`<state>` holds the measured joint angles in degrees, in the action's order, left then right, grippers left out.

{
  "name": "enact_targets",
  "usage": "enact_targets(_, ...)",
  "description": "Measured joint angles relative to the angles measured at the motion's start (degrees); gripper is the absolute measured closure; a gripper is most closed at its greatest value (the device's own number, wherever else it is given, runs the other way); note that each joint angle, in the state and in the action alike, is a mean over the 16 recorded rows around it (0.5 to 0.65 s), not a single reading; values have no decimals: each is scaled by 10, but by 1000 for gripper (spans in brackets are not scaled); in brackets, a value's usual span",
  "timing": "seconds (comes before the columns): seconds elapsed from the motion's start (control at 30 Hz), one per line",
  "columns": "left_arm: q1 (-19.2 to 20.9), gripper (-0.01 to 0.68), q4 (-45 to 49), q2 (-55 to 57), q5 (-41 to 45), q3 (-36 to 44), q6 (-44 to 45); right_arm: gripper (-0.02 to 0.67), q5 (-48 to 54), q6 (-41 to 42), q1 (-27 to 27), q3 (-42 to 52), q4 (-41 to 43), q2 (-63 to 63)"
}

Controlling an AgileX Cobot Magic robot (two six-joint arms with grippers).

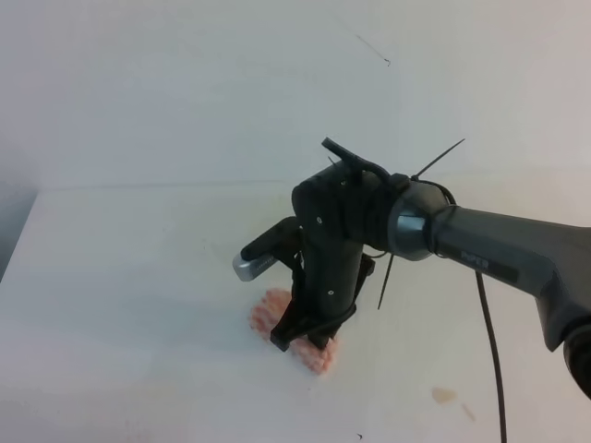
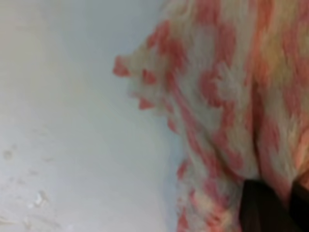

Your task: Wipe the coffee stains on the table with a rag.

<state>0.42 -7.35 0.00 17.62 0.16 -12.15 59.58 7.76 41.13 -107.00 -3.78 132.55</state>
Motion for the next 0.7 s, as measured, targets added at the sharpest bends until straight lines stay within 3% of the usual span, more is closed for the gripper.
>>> enact_targets(0.3, 0, 674, 0, 0, -1, -2, 0, 616, -1, -5, -7, -8, 8, -5)
enact_targets(0.7, 0, 674, 0, 0, -1, -2, 0, 617, -3, 42, -11, -75, -110, -19)
